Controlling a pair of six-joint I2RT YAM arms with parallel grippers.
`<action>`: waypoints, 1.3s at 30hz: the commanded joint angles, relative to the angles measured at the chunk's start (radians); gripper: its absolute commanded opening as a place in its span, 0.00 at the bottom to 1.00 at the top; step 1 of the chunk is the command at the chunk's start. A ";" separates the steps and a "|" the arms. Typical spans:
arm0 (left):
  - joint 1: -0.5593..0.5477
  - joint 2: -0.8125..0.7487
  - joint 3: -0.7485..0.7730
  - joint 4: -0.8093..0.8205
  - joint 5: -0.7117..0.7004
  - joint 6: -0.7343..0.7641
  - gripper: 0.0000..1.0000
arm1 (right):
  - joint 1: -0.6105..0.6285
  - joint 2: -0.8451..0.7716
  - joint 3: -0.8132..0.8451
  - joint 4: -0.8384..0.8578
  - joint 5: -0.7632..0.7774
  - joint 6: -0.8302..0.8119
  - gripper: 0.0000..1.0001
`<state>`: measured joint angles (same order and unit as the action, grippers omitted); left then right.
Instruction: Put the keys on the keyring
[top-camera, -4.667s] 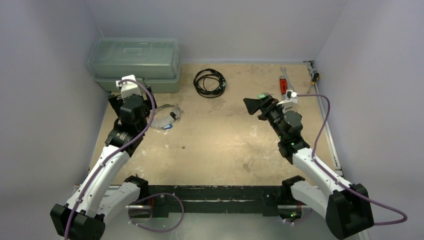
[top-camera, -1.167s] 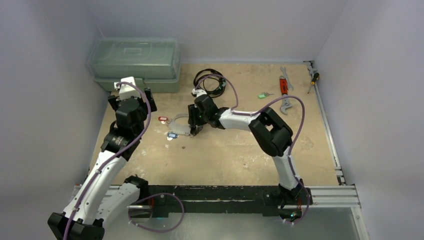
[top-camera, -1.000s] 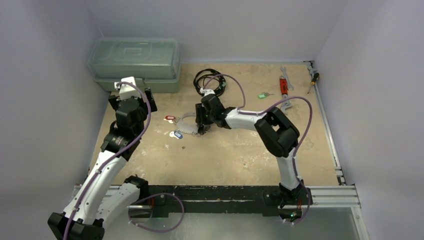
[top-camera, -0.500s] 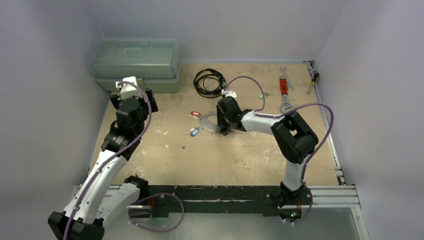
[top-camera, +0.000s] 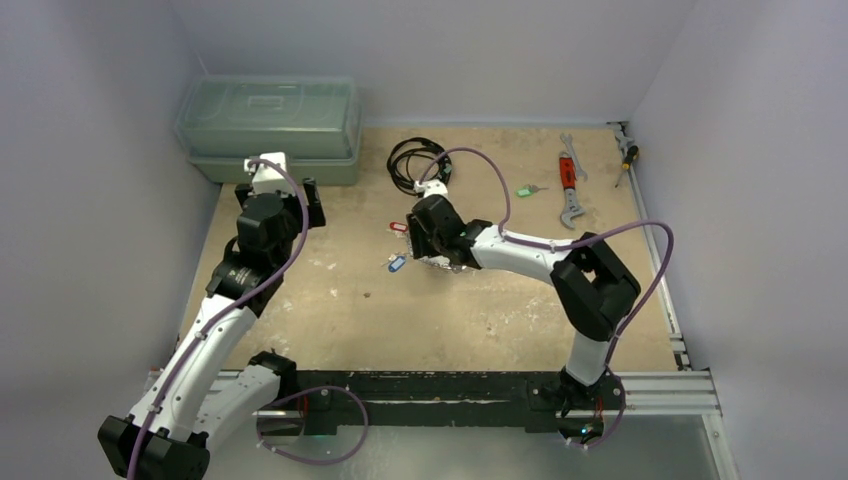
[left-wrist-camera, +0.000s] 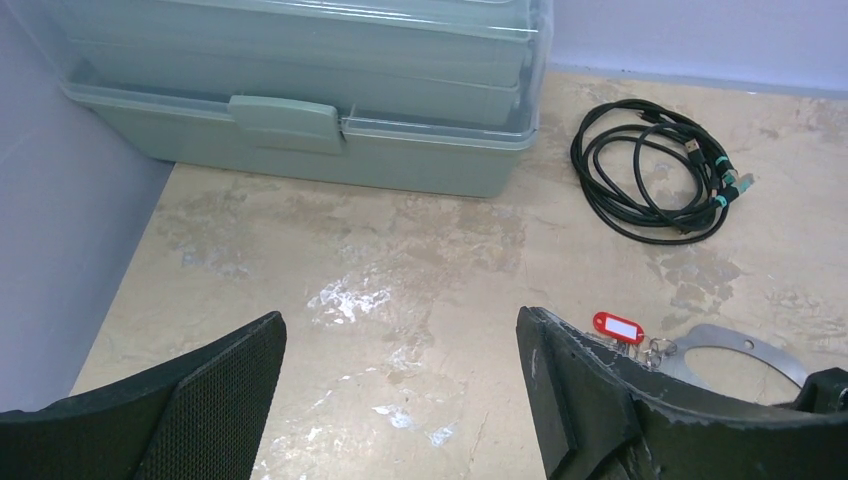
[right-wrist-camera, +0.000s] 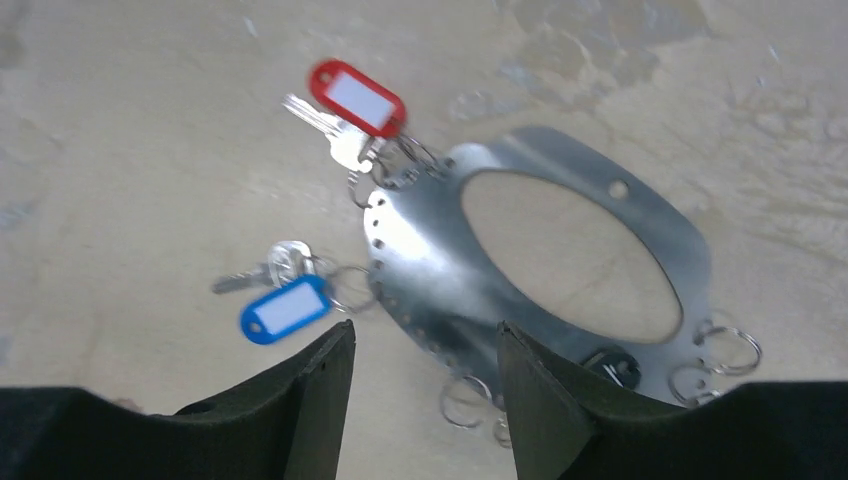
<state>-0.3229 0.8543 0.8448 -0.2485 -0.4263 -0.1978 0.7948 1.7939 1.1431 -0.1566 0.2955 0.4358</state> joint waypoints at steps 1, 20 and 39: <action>-0.001 -0.010 0.020 0.038 0.018 0.009 0.84 | 0.011 0.031 0.121 -0.007 0.000 0.004 0.58; -0.007 -0.023 0.025 0.035 0.010 0.017 0.84 | -0.016 0.265 0.264 0.029 -0.115 -0.046 0.91; -0.008 -0.029 0.025 0.034 0.004 0.016 0.84 | 0.025 0.234 0.120 0.113 -0.479 -0.053 0.86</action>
<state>-0.3244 0.8410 0.8448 -0.2489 -0.4217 -0.1902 0.7849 2.0529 1.3457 -0.0219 -0.0620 0.3756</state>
